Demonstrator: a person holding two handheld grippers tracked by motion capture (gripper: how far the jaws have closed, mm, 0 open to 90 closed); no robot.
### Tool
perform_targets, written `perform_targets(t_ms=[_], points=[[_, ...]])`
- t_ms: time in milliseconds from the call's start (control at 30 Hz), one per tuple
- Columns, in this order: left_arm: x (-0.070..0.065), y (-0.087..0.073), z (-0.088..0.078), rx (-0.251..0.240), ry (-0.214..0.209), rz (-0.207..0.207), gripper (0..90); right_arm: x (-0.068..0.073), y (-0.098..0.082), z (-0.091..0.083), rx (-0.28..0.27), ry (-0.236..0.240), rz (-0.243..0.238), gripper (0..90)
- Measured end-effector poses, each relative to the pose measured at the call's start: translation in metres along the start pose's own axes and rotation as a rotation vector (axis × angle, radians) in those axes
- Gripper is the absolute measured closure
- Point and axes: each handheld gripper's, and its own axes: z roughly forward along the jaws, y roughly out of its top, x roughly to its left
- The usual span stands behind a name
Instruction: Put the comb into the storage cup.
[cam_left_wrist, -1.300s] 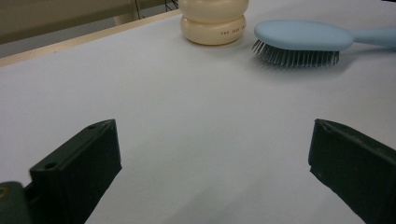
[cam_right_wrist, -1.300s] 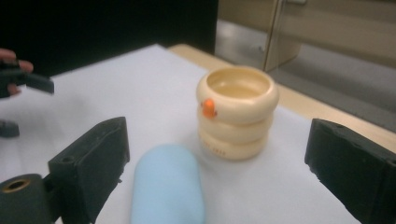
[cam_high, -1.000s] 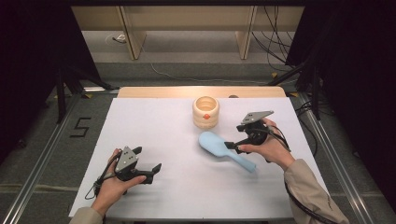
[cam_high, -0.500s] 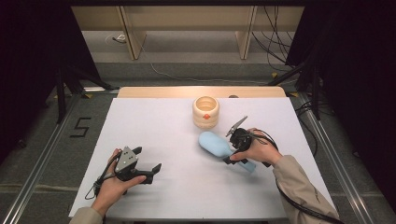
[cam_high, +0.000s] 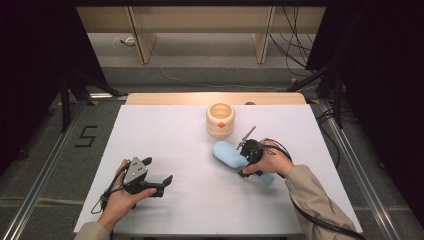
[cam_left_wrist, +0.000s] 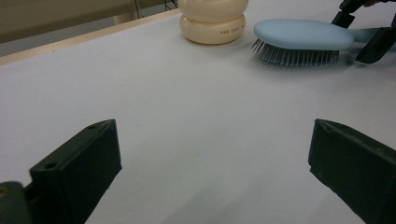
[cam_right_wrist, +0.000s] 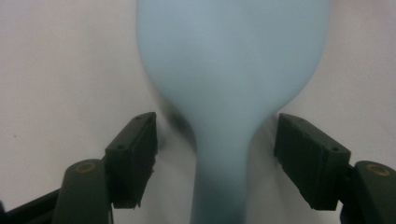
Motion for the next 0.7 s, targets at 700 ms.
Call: perform_targets(t_ms=[700], points=[[-0.001, 0.0, 0.0, -0.002, -0.003, -0.002, 1.9, 0.004, 0.012, 0.0, 0.058, -0.046, -0.038, 53.6]])
